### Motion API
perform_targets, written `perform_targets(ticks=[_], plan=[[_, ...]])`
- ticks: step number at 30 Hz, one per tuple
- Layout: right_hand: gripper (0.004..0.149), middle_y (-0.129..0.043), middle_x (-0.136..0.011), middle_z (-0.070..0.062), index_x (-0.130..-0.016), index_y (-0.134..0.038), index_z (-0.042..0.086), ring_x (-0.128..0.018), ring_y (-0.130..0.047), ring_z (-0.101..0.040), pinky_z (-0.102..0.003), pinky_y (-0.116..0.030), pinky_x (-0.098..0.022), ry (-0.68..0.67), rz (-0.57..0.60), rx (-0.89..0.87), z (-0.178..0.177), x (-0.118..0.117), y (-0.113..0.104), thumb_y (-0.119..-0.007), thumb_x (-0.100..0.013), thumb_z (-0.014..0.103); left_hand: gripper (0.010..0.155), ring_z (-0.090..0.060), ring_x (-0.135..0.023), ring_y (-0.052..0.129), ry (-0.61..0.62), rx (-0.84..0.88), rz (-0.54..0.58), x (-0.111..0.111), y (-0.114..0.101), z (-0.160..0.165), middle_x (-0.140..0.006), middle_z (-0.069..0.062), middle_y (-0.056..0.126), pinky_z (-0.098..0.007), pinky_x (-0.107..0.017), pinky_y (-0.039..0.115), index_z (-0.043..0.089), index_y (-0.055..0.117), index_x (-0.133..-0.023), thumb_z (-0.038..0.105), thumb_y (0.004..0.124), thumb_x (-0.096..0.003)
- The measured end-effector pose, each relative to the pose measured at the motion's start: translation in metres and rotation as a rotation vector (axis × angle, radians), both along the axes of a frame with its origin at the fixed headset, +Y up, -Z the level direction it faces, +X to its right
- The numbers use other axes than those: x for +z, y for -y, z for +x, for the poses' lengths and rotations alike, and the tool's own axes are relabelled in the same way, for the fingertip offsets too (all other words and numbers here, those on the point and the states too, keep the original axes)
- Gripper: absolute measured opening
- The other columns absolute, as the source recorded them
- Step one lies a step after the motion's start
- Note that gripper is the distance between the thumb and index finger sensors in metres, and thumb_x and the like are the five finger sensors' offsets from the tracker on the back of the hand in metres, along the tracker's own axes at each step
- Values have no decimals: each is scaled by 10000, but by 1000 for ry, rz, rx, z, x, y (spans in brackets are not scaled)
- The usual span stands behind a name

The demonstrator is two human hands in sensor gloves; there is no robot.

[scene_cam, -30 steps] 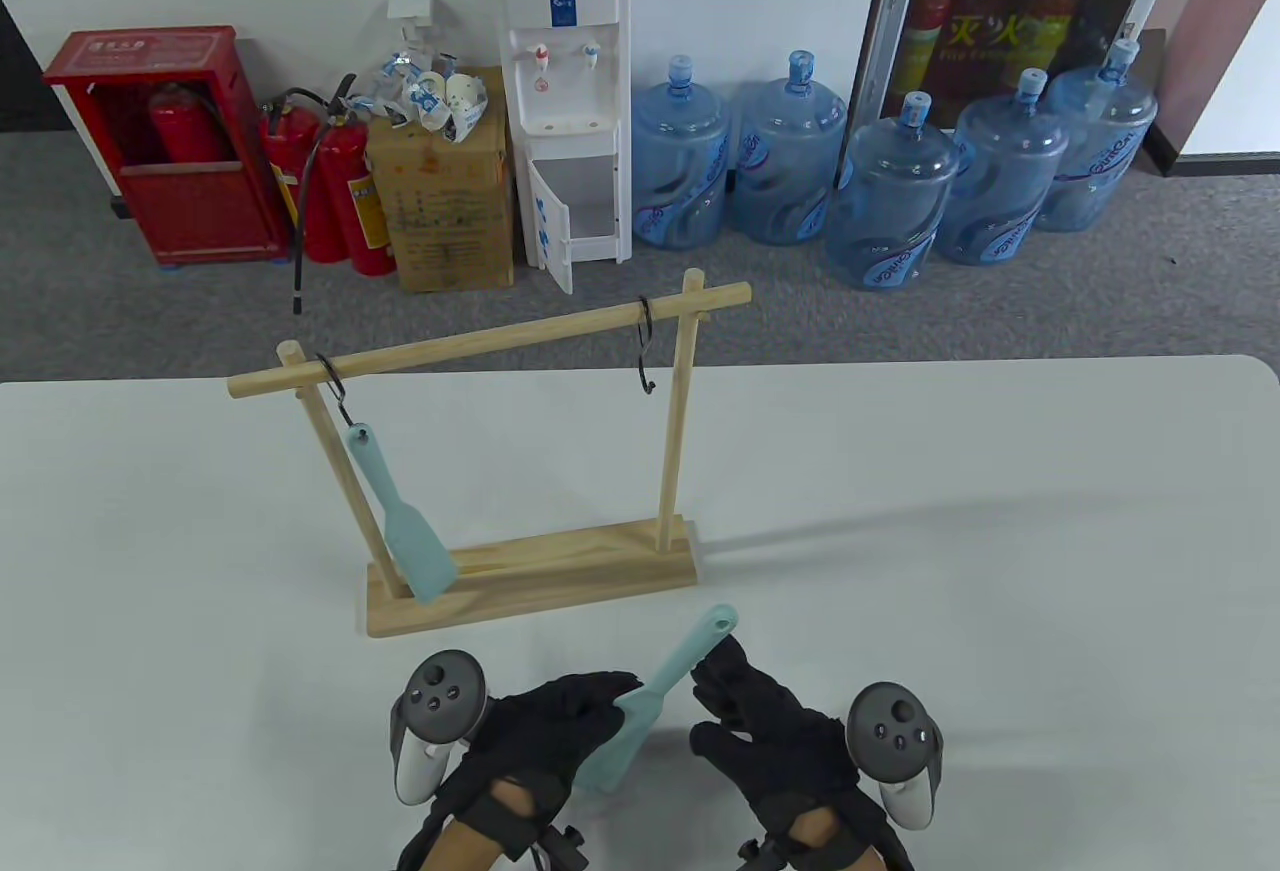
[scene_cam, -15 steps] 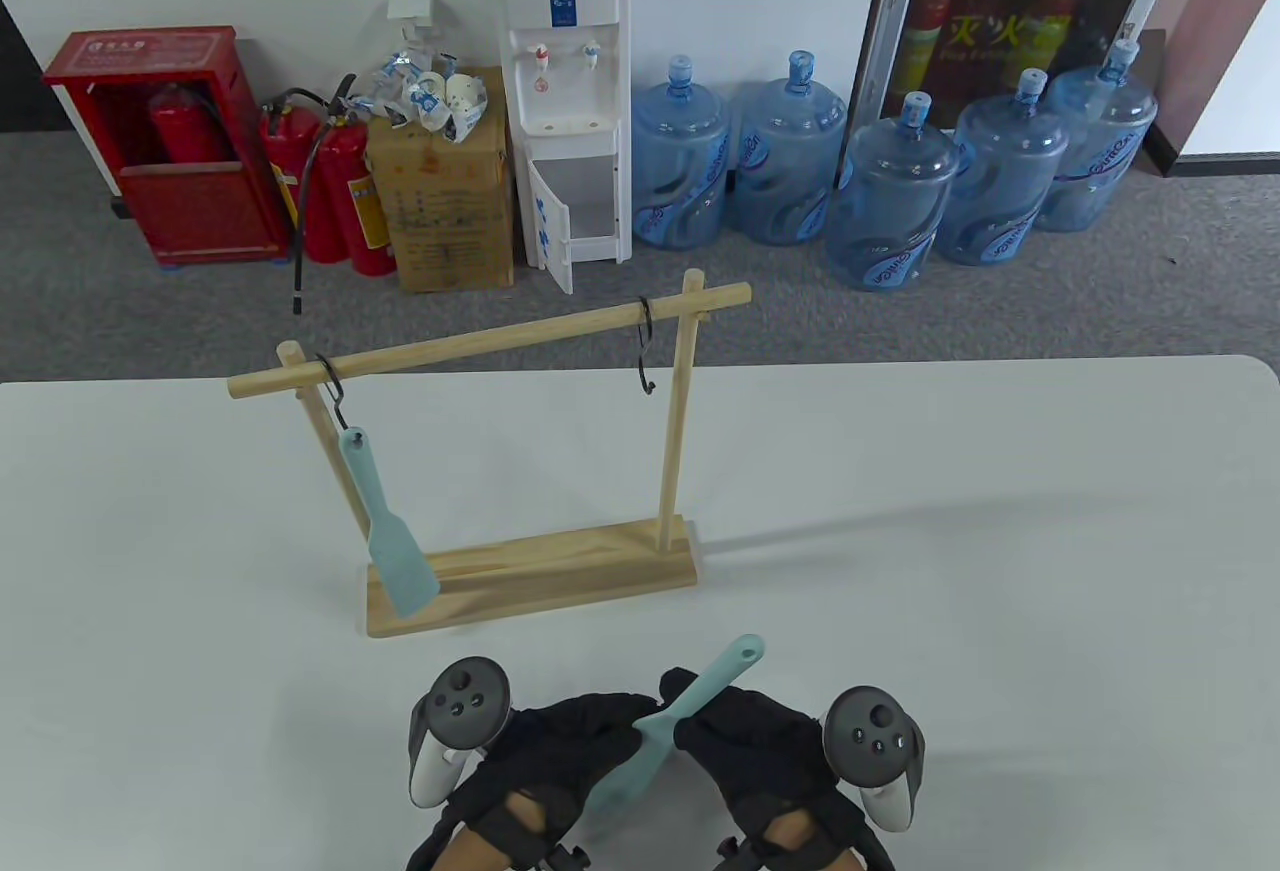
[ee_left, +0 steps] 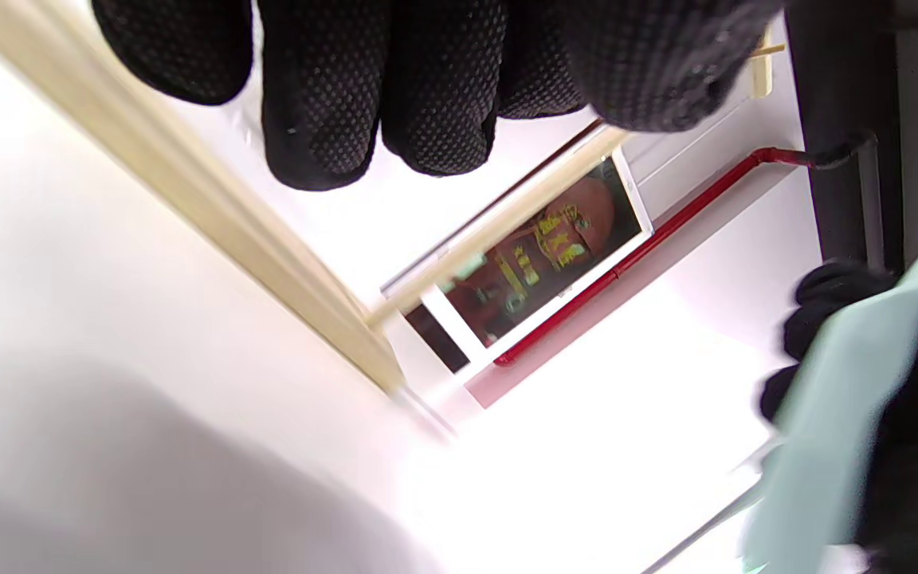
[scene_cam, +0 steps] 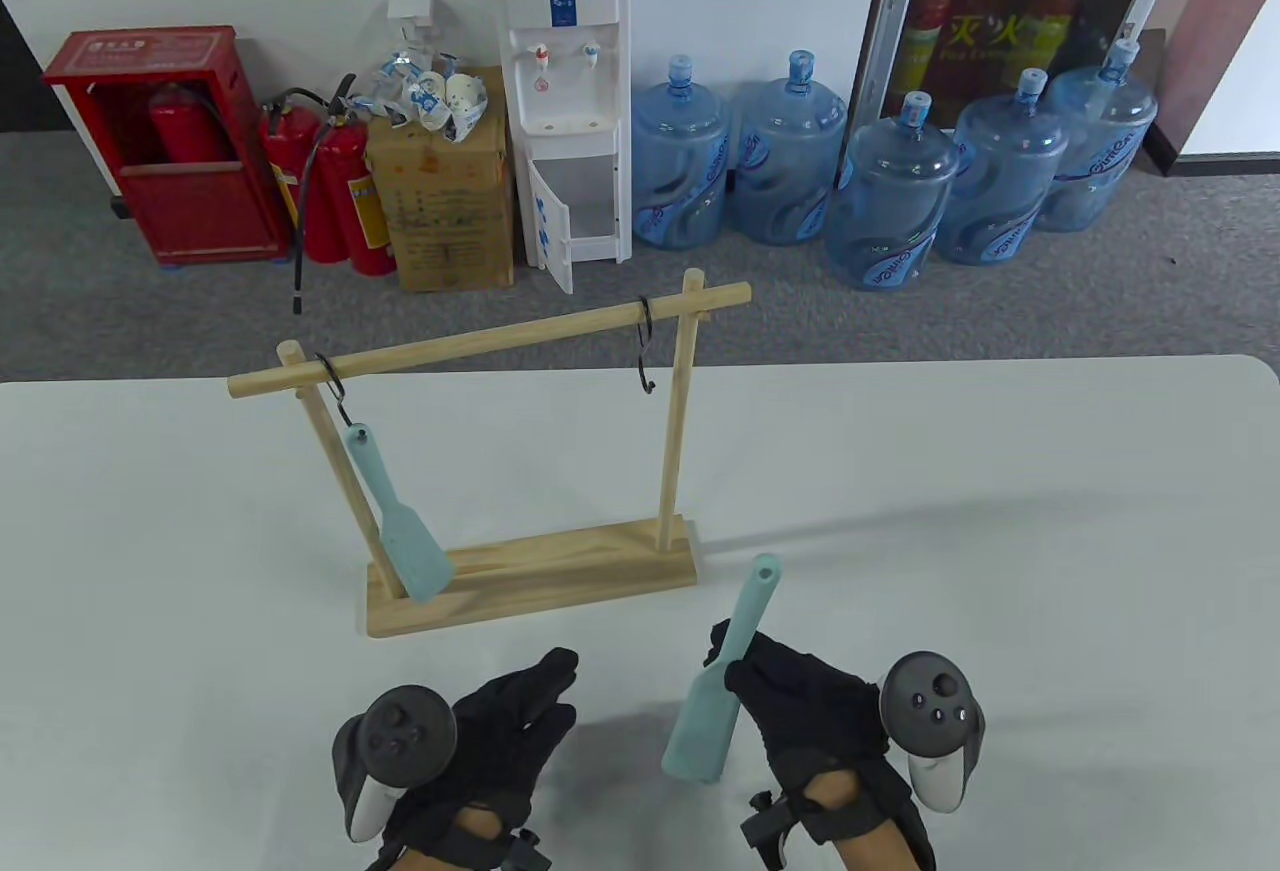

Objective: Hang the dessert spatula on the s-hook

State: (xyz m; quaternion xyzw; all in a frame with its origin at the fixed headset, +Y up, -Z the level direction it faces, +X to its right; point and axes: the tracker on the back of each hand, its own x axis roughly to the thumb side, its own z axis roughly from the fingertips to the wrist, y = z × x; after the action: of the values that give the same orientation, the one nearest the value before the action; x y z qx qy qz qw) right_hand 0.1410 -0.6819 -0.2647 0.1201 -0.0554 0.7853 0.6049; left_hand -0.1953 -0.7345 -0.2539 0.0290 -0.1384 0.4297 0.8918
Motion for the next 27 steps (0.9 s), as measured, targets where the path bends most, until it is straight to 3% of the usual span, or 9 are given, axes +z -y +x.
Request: perform_targets(ticks=[6, 15, 27], plan=[[523, -925, -761, -105, -899, -824, 124, -558, -978, -302, -536, -737, -445, -25, -8, -46, -13, -23, -24, -781, -445, 379, 605, -398, -875, 834, -65, -158, 122, 6, -11, -7, -1023, -64, 797, -650, -701, 571, 284, 650, -1035, 486, 772, -478], [528, -949, -696, -119, -895, -817, 96, -475, -974, -300, -535, -734, -435, -74, -46, -130, -35, -63, -36, -767, -455, 383, 612, -391, -910, 811, -112, -632, 321, 14, -23, 5, -1046, -54, 784, -651, -728, 531, 310, 648, -1037, 508, 767, -471], [532, -959, -674, -127, -892, -816, 82, -437, -976, -298, -528, -742, -407, -66, -140, -117, -58, -94, -35, -766, -456, 382, 605, -391, -901, 823, -105, -655, 309, 13, -23, 5, -1039, -54, 800, -650, -727, 533, 312, 666, -1030, 513, 766, -468]])
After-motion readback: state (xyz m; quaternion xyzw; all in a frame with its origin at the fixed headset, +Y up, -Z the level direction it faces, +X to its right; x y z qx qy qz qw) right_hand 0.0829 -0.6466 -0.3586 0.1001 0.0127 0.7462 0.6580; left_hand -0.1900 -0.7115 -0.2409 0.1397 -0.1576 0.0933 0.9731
